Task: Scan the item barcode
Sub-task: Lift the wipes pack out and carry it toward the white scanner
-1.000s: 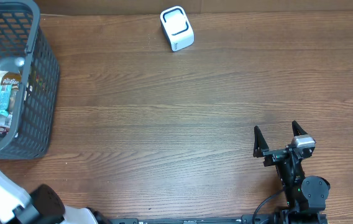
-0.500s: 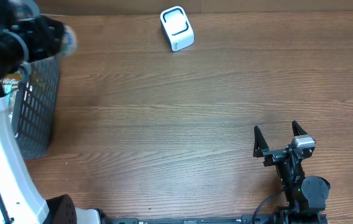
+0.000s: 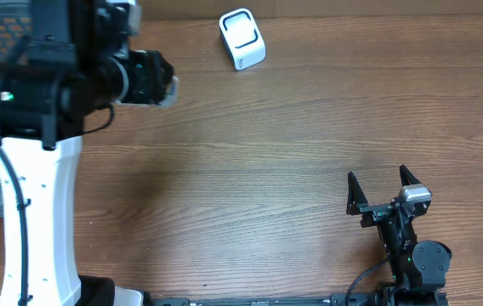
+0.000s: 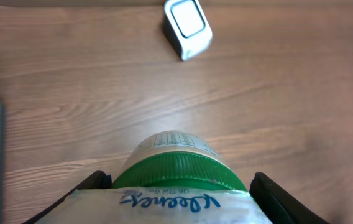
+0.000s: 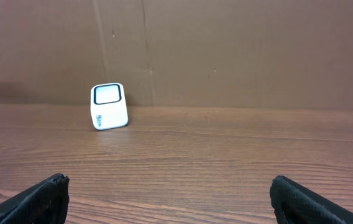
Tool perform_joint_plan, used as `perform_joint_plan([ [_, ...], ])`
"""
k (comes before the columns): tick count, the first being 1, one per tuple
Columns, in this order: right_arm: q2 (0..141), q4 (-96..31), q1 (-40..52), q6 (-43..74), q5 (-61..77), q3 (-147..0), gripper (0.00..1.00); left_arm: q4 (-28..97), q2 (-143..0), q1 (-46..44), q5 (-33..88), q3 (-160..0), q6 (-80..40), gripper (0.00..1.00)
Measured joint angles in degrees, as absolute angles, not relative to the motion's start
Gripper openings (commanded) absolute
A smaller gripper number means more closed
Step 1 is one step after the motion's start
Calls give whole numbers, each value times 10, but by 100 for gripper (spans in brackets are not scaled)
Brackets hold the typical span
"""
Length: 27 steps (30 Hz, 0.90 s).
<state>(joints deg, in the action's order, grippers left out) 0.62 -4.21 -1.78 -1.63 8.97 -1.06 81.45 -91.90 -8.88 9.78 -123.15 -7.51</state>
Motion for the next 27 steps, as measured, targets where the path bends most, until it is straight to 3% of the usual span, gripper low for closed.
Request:
perform_joint_plan([
  [27,6,-42,-18,-16,90,-11,100,753,-921,-210,83,-1035,-102,47],
])
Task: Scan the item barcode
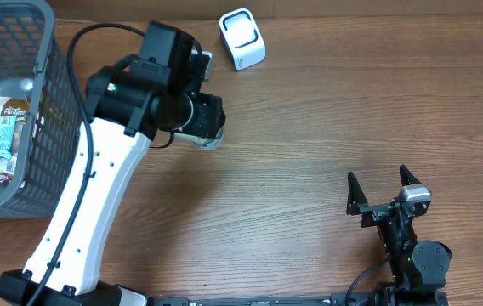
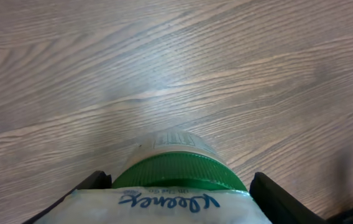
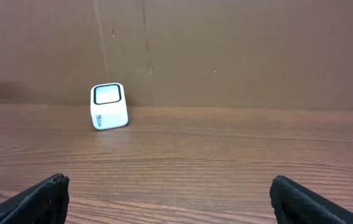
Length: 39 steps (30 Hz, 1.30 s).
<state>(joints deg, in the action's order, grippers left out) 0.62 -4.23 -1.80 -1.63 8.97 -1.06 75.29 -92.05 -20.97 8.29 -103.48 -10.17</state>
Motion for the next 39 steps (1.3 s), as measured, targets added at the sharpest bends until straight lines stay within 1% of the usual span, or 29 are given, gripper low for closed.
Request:
perform_joint_plan([
  [8,6,-42,-18,-17,90,-11,100,750,-927,-239,78,-1028,-111,46],
  [28,6,-42,-18,-17,90,-11,100,721,-1018,-327,72,-1027,-147,49],
  [39,6,-42,-18,-17,90,-11,100,706,-1041,-348,72,-1027,-153,49],
])
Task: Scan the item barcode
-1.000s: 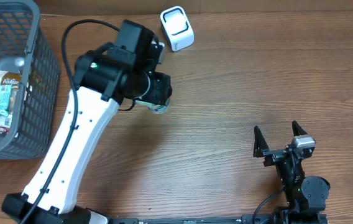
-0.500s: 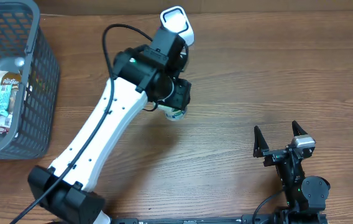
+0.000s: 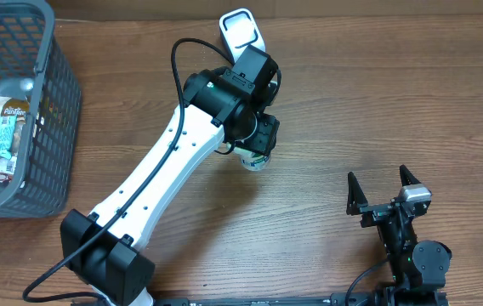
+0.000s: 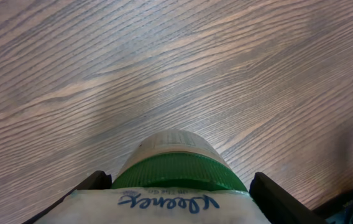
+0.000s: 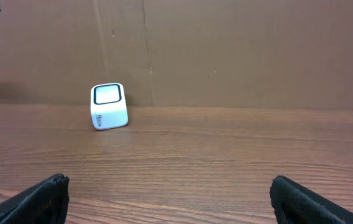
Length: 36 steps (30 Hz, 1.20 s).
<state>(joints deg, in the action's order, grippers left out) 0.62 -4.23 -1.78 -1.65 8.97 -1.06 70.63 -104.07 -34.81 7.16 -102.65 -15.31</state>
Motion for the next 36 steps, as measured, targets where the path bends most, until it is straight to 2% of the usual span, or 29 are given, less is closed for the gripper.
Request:
perform_joint_plan([
  [36,6,-42,-18,-16,90,-11,100,687,-1042,-352,68,-1027,-162,54],
])
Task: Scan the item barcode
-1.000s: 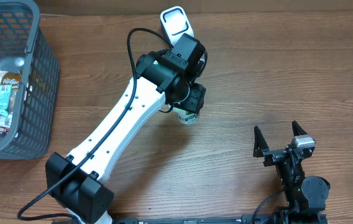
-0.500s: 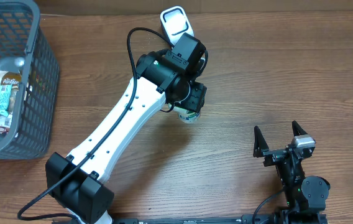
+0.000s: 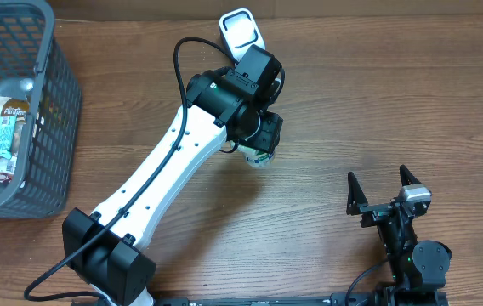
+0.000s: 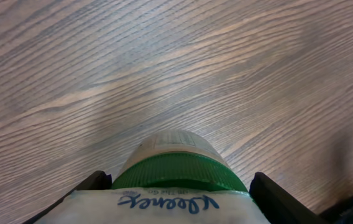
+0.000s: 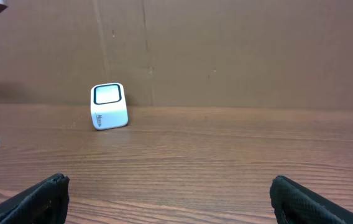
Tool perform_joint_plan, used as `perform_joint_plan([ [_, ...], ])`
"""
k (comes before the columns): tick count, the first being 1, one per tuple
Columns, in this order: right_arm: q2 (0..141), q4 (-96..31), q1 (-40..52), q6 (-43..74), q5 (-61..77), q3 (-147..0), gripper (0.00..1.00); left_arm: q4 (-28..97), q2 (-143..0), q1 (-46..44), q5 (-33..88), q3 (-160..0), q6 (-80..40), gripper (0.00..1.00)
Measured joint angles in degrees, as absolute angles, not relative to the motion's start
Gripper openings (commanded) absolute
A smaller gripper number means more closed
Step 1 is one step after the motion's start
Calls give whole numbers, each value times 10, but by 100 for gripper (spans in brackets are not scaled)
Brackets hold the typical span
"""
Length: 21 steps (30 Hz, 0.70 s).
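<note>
My left gripper is shut on a white Kleenex wipes canister with a green ribbed lid, held above the wood table. From overhead the canister hangs mid-table, a short way in front of the white barcode scanner at the back edge. The scanner faces my right wrist camera, and the canister's edge shows at that view's far left. My right gripper rests open at the front right with nothing between its fingers.
A grey wire basket with several packaged items stands at the far left. A brown cardboard wall closes off the back of the table. The left arm's white link stretches diagonally from the front left.
The left gripper with the canister has shifted slightly to the right, so more of the canister's edge now shows in the right wrist view. The right arm has not moved.
My left gripper first held the canister high up next to the basket at the far left. Later it was lower, just left of the scanner. Then it hung mid-table in front of the scanner, where it still is. The right gripper stayed open throughout.
</note>
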<state>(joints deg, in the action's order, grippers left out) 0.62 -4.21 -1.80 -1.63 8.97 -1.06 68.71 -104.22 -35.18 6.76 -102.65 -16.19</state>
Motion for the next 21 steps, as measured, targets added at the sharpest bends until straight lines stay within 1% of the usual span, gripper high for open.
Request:
perform_joint_plan([
  [13,6,-42,-18,-17,90,-11,100,687,-1042,-352,47,-1027,-162,55],
  [21,6,-42,-18,-16,90,-11,100,687,-1042,-352,44,-1027,-162,58],
])
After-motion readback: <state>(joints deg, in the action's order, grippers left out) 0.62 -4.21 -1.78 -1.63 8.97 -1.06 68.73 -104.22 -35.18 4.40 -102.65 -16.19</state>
